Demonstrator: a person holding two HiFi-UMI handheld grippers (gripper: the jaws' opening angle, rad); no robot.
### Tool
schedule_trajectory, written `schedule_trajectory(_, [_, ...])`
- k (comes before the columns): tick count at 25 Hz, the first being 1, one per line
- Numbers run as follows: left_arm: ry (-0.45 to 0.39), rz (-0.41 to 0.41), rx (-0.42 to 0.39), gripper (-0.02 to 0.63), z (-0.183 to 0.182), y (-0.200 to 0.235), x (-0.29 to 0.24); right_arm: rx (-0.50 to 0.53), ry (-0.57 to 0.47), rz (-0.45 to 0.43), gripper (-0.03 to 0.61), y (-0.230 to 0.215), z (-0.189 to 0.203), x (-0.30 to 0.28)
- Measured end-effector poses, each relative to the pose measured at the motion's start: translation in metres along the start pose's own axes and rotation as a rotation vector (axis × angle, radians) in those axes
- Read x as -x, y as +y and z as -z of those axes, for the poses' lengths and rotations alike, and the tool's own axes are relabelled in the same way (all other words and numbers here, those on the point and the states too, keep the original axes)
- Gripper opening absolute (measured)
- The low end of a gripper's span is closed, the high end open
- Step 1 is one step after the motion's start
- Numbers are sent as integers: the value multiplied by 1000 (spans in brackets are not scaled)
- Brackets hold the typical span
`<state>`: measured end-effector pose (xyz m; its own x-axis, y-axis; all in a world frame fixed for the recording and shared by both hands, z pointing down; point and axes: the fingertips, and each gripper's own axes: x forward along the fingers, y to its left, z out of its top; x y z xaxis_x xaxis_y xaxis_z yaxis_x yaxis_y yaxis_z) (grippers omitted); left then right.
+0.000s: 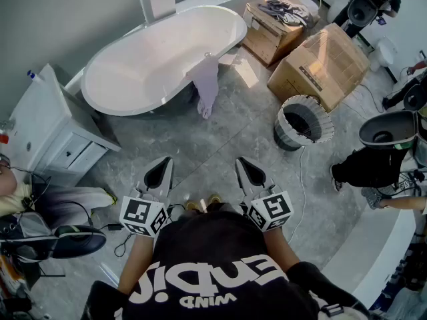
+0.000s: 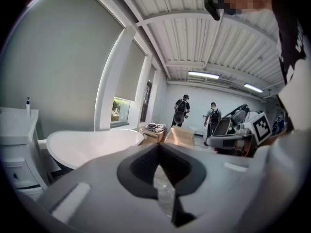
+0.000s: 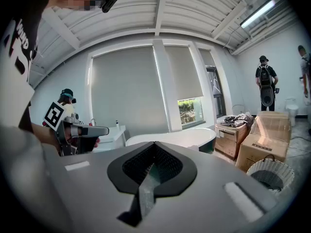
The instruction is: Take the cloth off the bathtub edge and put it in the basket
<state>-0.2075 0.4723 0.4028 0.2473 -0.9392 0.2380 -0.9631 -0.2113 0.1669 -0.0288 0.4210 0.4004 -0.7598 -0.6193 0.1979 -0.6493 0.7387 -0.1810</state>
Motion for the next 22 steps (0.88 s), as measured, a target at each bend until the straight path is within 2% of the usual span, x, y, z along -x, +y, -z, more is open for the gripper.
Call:
schedule_trajectory(11, [14,47,-4,-3,10,12,12,4,-37,14,9,25,2,-4])
schedule_trajectory(18, [43,85,11,-3,29,19,18,13,-53,82,9,32,8,9])
schedule_trajectory(22, [25,104,3,-3,25,26,14,8,-54,120,9,31,9,9])
